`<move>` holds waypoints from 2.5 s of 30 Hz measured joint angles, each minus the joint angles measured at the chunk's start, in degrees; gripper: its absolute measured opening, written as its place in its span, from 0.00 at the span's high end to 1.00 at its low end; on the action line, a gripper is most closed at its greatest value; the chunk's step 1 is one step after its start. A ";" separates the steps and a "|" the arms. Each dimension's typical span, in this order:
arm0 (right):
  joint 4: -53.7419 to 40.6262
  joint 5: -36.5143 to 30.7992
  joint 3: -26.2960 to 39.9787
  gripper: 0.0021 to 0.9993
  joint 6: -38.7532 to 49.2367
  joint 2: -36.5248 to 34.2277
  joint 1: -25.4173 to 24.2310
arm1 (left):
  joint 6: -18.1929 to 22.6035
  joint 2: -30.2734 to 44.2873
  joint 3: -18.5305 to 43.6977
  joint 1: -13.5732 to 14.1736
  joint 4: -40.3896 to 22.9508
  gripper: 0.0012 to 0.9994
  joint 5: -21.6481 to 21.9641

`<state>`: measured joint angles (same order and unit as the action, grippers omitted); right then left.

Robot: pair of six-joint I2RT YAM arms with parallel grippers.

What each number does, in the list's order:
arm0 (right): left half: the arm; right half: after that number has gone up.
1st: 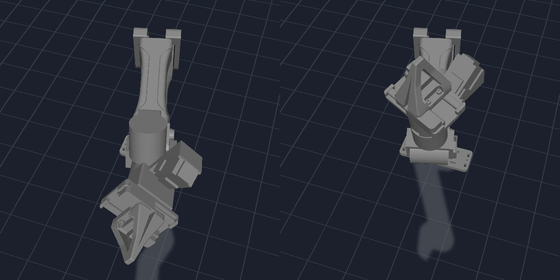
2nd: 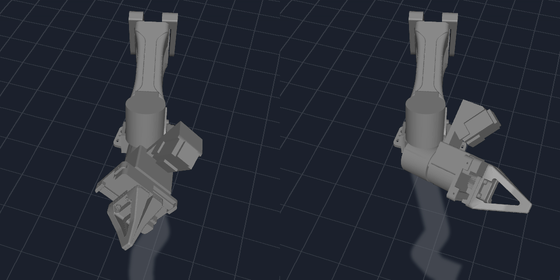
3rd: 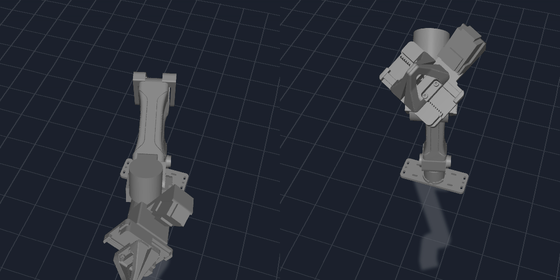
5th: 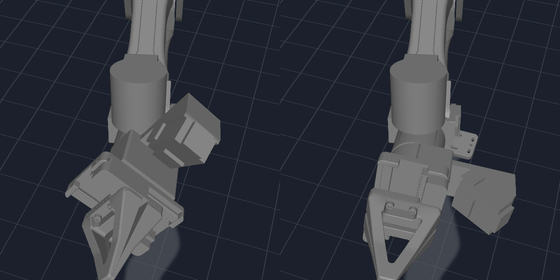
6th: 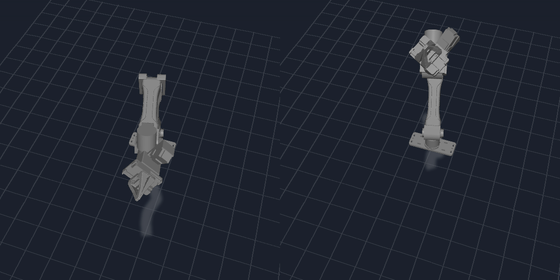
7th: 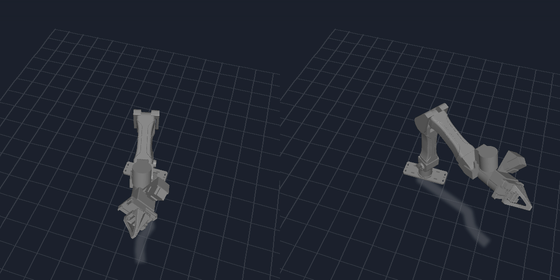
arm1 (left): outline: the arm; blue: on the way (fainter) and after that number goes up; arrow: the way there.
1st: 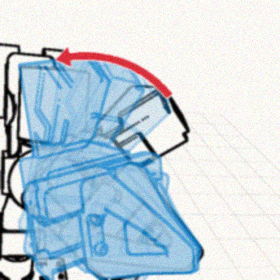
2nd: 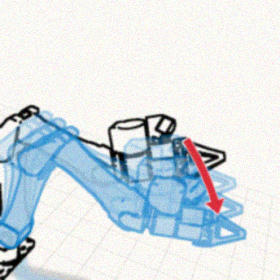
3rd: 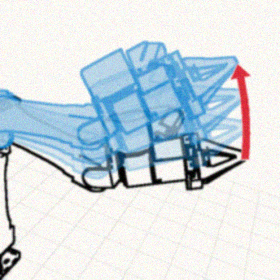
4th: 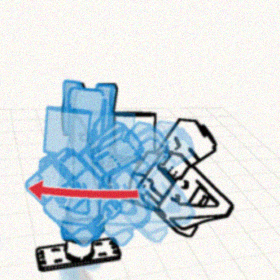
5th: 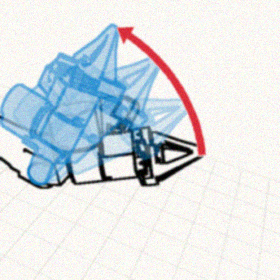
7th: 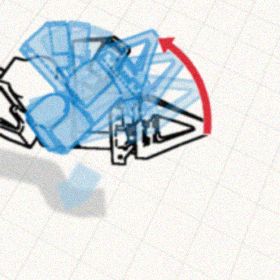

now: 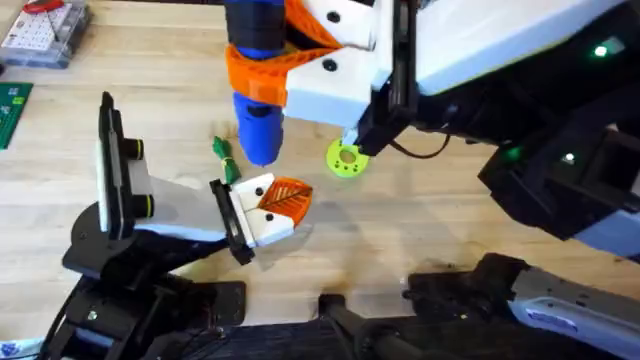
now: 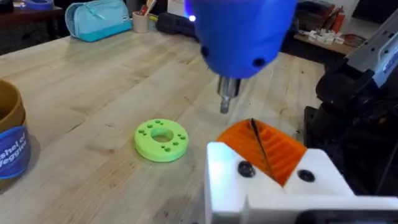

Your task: Pick up the gripper from the table and insert it into the empty holder that is missing its gripper. Then pick up a screw, insert it into the mounting hole, and use the screwdriver to tighten it. Finally, clean up the table by picking up the vegetable and placing it into the bucket.

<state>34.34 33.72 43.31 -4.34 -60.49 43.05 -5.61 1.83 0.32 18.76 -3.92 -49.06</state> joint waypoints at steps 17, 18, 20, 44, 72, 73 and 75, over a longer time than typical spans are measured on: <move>1.29 2.19 0.00 0.96 -2.61 -1.36 0.34 | 0.00 0.00 0.00 0.00 0.00 0.99 0.00; 1.31 2.20 0.00 0.96 -2.73 -1.51 0.56 | 0.00 0.00 0.00 0.00 0.00 0.99 0.00; 1.34 2.21 0.00 0.96 -2.88 -1.98 1.02 | 0.00 0.00 0.00 0.00 0.00 0.99 0.00; 0.84 2.37 -0.04 0.96 -4.29 -4.95 1.38 | 0.00 0.00 0.00 0.00 0.00 0.99 0.00; 1.51 2.38 -0.09 0.97 -7.67 -4.94 0.45 | 0.00 0.00 0.00 0.00 0.00 0.99 0.04; 1.39 2.38 -0.09 0.97 -7.67 -4.94 0.37 | 0.00 0.00 0.00 0.00 0.00 0.99 0.04; 0.98 2.36 -0.09 0.97 -7.67 -4.94 0.23 | 0.00 0.00 0.00 0.00 0.00 0.99 0.04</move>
<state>35.32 36.09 43.22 -12.01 -65.43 43.28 -5.61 1.83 0.32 18.76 -3.92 -49.01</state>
